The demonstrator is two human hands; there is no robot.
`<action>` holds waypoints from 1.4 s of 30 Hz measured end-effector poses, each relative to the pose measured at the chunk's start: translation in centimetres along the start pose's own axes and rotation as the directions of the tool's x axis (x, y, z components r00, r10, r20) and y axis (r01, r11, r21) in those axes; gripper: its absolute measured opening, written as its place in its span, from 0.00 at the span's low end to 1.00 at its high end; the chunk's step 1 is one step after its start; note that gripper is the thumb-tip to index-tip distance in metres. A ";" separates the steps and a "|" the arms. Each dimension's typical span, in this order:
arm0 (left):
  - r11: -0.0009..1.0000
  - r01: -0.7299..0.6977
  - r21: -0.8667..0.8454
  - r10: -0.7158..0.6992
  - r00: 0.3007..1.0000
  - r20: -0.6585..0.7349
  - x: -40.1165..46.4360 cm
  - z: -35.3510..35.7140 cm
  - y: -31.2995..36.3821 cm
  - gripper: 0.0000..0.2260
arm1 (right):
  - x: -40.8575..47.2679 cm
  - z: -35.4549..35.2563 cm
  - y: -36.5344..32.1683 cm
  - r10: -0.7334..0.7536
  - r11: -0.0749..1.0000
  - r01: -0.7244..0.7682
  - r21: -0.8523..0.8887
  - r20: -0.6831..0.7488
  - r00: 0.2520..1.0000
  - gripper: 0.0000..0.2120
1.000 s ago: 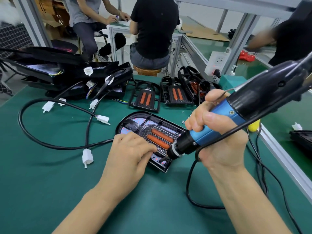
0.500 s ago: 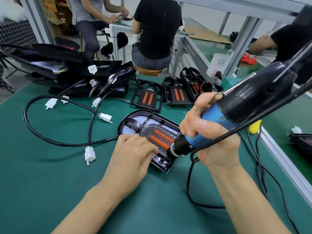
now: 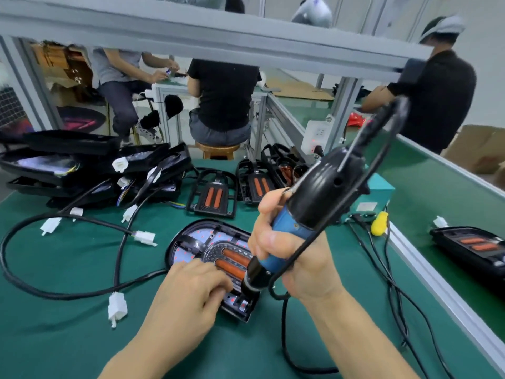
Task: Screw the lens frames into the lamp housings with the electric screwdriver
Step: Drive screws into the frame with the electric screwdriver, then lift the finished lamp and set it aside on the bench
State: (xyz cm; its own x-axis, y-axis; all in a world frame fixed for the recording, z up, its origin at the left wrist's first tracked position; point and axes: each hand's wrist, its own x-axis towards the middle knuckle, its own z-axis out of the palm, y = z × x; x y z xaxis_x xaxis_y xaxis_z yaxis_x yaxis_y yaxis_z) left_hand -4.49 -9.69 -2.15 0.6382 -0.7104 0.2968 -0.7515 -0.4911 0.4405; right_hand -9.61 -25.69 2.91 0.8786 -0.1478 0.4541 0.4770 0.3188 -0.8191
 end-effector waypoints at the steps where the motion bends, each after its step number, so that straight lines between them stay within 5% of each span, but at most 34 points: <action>1: 1.000 0.003 0.001 -0.003 0.999 0.042 0.4 -0.2 -0.1 0.07 | 0.0 0.0 -0.2 -0.038 0.999 0.037 -0.034 -0.017 0.999 0.13; 9: 1.000 0.000 -0.014 0.003 0.978 0.209 3.3 -2.1 0.2 0.07 | 1.1 -1.9 -3.4 -0.084 0.993 0.057 -0.107 -0.260 0.962 0.09; 13: 0.998 -0.048 -0.029 0.049 0.997 0.062 5.9 -1.9 2.1 0.07 | 1.8 -3.5 -5.3 0.030 0.963 -0.145 -0.227 -0.446 0.895 0.09; 16: 0.988 -0.085 0.128 0.080 0.996 0.044 8.7 0.1 5.1 0.08 | 2.0 -5.3 -6.1 0.135 0.886 -0.342 -0.314 -0.531 0.837 0.10; 19: 0.912 -0.176 0.371 0.105 0.974 0.203 10.9 2.4 9.5 0.11 | 1.5 -7.8 -5.9 0.129 0.700 -0.507 -0.503 -0.609 0.783 0.14; 22: 0.842 -0.313 0.440 0.195 0.936 0.293 11.8 5.5 11.5 0.12 | 0.3 -10.7 -5.4 0.064 0.349 -0.659 -0.666 -0.685 0.726 0.21; 27: 0.793 -0.330 0.512 0.176 0.929 0.326 11.7 9.7 10.2 0.11 | -2.5 -14.2 -3.6 0.143 -0.080 -0.764 -0.640 -0.766 0.626 0.26; 32: 0.795 -0.342 0.501 0.187 0.924 0.334 11.0 8.8 10.9 0.10 | -3.5 -15.2 -1.7 0.060 -0.351 -0.742 -0.571 -0.804 0.591 0.27; 38: 0.879 -0.220 0.424 0.248 0.969 -0.012 8.4 4.0 9.0 0.05 | -3.2 -15.7 -1.2 0.046 -0.553 -0.632 -0.543 -0.777 0.627 0.26; 40: 0.956 -0.164 0.243 0.226 0.940 -0.255 7.1 2.1 6.8 0.02 | -3.2 -15.8 -1.1 0.045 -0.566 -0.625 -0.537 -0.777 0.628 0.26; 42: 0.998 -0.053 0.016 0.055 0.902 -0.428 5.6 0.3 4.2 0.04 | -3.1 -15.8 -1.2 0.058 -0.591 -0.607 -0.531 -0.779 0.625 0.26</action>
State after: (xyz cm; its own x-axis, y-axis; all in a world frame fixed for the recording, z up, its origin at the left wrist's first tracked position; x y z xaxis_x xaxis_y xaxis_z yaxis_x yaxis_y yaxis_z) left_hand -4.17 -15.88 1.13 0.6058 -0.4518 0.6549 -0.7871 -0.4604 0.4105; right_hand -12.53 -40.41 -3.07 0.5951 -0.8028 -0.0371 -0.8026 -0.5961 0.0220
